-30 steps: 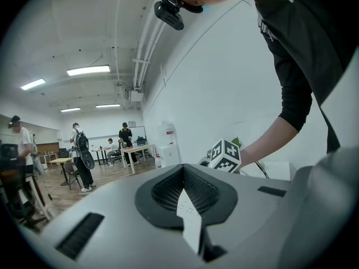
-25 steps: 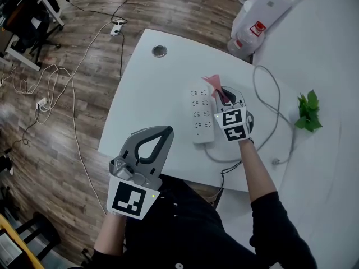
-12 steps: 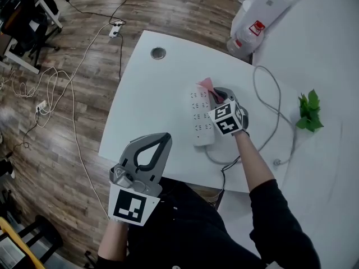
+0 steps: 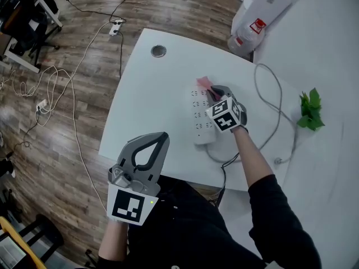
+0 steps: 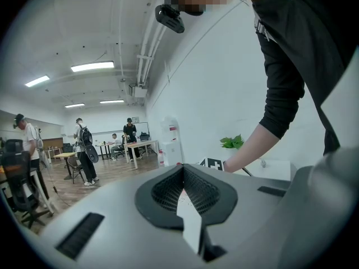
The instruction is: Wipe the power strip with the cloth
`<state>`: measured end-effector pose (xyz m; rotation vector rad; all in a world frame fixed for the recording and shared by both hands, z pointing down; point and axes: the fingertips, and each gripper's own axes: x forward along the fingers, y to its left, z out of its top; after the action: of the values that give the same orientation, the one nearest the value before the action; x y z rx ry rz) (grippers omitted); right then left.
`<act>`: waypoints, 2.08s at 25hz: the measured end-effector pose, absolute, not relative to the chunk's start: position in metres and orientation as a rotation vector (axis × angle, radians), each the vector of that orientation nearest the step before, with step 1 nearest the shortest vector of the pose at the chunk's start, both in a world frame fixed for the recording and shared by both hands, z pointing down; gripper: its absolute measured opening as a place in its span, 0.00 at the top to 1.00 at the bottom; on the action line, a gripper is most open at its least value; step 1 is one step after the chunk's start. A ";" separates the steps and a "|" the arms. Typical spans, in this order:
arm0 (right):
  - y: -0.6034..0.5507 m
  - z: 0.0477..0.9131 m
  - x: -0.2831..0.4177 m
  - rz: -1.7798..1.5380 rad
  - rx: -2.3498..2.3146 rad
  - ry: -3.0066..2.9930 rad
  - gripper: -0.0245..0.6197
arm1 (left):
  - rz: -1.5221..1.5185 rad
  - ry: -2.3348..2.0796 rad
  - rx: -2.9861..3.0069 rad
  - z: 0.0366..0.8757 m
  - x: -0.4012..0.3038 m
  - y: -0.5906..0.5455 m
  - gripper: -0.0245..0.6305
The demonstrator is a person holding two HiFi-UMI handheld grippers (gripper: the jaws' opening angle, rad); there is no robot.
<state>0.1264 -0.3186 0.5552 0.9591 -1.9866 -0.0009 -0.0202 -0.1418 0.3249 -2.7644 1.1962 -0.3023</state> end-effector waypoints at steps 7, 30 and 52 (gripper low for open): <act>-0.310 0.553 0.123 0.024 0.963 -2.009 0.88 | -0.311 1.206 -2.754 0.323 -0.027 -0.145 0.94; -0.226 0.556 0.135 0.106 0.963 -2.058 0.88 | -0.287 1.099 -2.781 0.318 0.000 -0.127 0.94; -0.134 0.554 0.137 0.242 0.999 -2.102 0.88 | -0.286 1.021 -2.803 0.314 0.027 -0.122 0.94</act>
<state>0.1375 -0.1337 0.5544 0.9993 -2.1019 0.2422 0.0267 -0.1216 0.3143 -2.8034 1.0214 -0.2856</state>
